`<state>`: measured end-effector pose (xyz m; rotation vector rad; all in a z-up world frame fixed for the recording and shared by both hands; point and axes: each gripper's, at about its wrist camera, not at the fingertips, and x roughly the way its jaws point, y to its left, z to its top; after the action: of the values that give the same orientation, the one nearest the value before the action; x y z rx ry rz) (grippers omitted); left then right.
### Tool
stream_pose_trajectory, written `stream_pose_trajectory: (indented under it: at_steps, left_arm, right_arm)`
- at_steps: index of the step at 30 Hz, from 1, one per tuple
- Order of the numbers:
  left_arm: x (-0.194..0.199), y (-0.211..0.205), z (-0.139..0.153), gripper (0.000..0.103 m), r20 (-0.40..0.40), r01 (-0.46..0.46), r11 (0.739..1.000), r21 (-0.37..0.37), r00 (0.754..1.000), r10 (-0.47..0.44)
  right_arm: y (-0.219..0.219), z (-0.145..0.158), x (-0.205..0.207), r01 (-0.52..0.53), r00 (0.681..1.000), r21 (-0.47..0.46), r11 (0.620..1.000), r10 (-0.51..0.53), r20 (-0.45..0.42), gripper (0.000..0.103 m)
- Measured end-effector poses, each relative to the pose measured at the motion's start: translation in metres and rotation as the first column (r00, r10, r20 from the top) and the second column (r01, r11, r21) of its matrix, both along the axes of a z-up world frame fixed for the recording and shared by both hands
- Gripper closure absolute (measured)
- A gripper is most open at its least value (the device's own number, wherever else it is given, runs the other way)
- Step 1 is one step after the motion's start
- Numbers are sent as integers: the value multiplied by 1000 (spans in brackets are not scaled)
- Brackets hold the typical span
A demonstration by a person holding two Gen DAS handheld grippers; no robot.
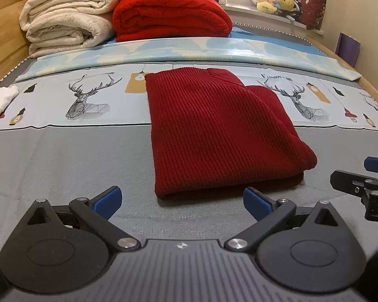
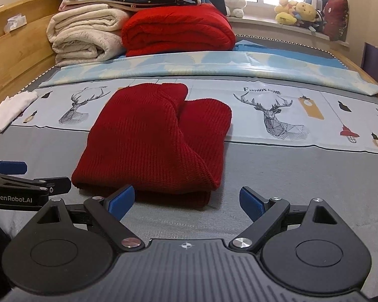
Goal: Fold small clothes
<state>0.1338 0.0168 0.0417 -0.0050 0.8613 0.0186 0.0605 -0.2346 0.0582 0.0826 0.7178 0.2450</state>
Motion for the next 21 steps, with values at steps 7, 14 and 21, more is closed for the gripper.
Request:
stream_pose_trajectory:
  at_steps: [7, 14, 21]
  left_arm:
    - [0, 1, 0, 0, -1, -1, 1000, -3, 1000, 1]
    - [1, 1, 1, 0, -2, 0, 1000, -5, 1000, 0]
    - [2, -1, 0, 0, -10, -2, 1000, -11, 1000, 2]
  right_arm:
    - [3, 2, -1, -7, 1000, -5, 1000, 7, 8, 12]
    - [6, 2, -1, -11, 1000, -11, 1000, 11, 12, 12]
    - [7, 2, -1, -14, 1000, -14, 1000, 14, 10, 12]
